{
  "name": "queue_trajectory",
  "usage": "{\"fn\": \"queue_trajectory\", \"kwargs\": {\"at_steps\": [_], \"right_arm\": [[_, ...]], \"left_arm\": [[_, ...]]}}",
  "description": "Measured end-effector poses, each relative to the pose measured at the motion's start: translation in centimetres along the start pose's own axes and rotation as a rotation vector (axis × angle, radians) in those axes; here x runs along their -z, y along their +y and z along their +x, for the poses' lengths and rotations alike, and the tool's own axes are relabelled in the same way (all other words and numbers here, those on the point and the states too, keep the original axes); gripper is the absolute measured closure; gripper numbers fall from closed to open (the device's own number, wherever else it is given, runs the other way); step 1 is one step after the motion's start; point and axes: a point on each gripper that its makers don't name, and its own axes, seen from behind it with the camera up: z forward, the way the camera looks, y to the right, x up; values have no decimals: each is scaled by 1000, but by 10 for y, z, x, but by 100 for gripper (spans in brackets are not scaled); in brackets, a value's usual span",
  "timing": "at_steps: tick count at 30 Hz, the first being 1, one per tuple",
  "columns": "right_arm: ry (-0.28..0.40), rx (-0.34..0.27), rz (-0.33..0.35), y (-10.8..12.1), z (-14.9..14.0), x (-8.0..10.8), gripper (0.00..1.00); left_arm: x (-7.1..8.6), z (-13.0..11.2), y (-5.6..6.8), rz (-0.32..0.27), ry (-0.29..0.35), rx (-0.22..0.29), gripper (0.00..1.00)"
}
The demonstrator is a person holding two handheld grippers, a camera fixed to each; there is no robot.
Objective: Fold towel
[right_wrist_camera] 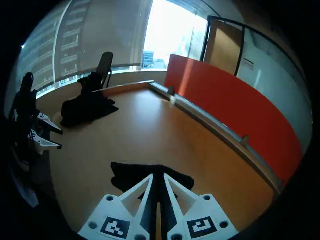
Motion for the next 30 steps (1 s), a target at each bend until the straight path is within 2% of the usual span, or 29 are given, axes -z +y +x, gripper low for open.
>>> {"fn": "queue_trajectory", "kwargs": {"at_steps": [10,30], "right_arm": [[-5,-28,-33,36,-13,23,97],[-83,-76,-103,140,-77,79,97]], "left_arm": [[-3,5,8,-12,-2,-18,8],[-3,6,20,5,-15,-16,8]]}}
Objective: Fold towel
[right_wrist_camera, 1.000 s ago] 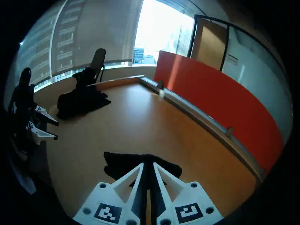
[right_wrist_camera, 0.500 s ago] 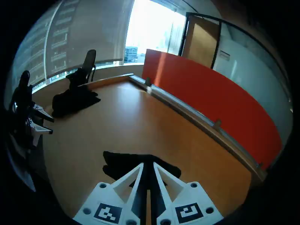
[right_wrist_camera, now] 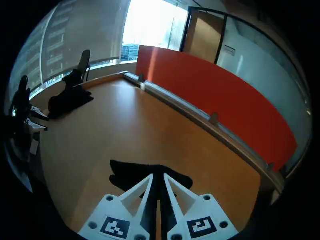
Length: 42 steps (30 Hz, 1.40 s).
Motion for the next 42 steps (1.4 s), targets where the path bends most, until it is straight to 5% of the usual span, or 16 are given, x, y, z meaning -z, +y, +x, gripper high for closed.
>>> {"fn": "queue_trajectory", "kwargs": {"at_steps": [23,42], "right_arm": [[-136,-36,-60,114,-72,31,97],[-171,-81,-99,160,-100,45,97]], "left_arm": [[-8,0,15,38,-26,-7,8],[-13,4,28,44,-39,-22,8]]}}
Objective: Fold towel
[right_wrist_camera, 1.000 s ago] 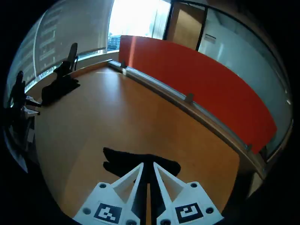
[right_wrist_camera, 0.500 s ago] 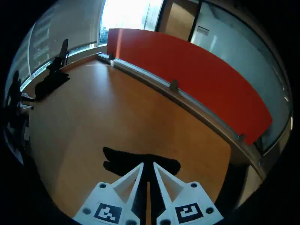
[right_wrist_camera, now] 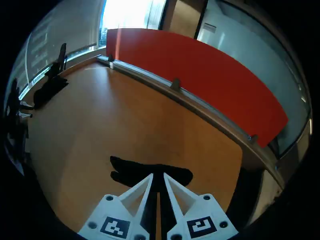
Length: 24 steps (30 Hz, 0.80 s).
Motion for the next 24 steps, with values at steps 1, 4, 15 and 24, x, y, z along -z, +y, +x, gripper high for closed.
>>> {"fn": "queue_trajectory", "kwargs": {"at_steps": [1,4,15,24], "right_arm": [[-2,-1,-1,1,-1,0,97],[-6,-4,-4,2,-4,-1,97],[-20,-17,1,-6,-17,1,97],[-55,-58,-4,-14,-53,8,97]], "left_arm": [[0,0,1,-1,0,-1,8],[-2,1,3,-4,-1,-4,7],[-4,3,7,-12,0,-11,8],[-4,5,6,-15,2,-18,8]]}}
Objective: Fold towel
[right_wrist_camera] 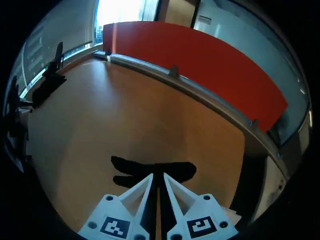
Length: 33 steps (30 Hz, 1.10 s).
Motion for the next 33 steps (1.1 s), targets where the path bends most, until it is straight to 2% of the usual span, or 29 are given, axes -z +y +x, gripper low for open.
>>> {"fn": "queue_trajectory", "kwargs": {"at_steps": [18,33], "right_arm": [[-98,-115,-17,-3,-96,15,97],[-217,-190,-42,-2,-170,14,97]], "left_arm": [[-1,1,7,-15,-4,-30,8],[0,0,8,-8,-8,-41,8]]}}
